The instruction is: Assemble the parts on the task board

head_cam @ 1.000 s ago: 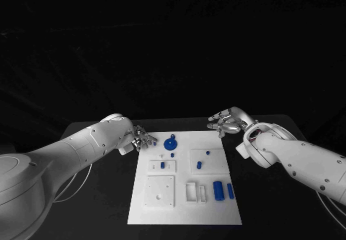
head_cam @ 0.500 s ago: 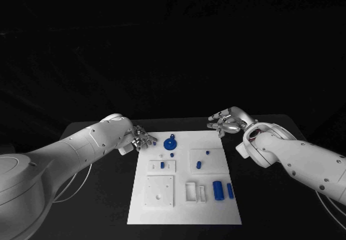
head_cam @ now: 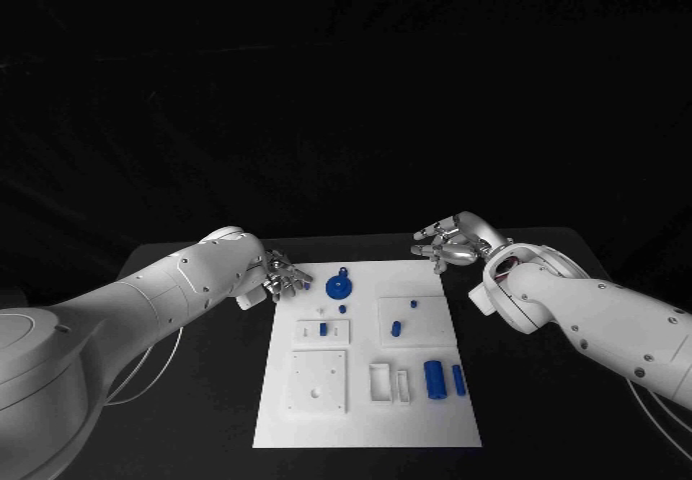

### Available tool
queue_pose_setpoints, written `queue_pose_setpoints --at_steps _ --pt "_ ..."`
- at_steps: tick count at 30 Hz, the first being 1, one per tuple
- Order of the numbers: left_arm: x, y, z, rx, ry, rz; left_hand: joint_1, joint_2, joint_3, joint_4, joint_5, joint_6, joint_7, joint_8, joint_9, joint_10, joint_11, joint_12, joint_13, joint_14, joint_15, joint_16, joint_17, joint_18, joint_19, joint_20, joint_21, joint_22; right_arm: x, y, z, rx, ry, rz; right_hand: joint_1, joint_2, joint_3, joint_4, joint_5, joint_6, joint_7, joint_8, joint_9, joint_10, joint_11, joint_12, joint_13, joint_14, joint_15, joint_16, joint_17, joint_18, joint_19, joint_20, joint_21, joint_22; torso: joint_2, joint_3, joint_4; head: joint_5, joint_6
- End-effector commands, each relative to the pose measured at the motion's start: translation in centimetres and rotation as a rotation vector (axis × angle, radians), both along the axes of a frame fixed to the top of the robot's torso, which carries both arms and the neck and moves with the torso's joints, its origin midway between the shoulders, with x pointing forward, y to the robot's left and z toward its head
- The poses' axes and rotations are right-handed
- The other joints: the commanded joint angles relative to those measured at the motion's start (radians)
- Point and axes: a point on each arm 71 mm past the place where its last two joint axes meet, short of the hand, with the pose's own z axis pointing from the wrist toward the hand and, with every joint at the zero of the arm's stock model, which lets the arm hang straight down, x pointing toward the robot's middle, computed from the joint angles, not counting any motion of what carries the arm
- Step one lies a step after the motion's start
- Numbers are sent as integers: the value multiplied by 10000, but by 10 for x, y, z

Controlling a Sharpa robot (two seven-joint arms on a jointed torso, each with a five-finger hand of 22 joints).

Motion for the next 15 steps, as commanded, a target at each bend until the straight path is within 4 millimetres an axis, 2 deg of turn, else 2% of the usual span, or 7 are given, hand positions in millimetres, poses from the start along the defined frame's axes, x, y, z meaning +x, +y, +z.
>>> queue_pose_setpoints --at_steps 1,15 --pt "-2 -5 -5 -95 274 -252 121 148 30 -143 104 80 -9 32 19 45 -19 -46 -14 30 -17 72 14 41 35 -23 51 165 0 1 1 33 -60 87 49 -69 -54 -11 23 -56 6 6 -12 -81 13 -3 -8 53 4 -43 -9 31 255 96 52 -9 6 1 2 0 29" --pt "-2 -5 -5 -164 299 -273 284 356 56 -385 219 93 -19 -6 59 87 -21 -129 -65 18 -21 89 32 32 -5 -33 142 178 0 1 1 23 -38 84 49 -69 -54 -11 23 -56 6 6 -12 -81 13 -3 -8 53 4 -43 -9 31 255 96 52 -9 0 4 7 0 23"
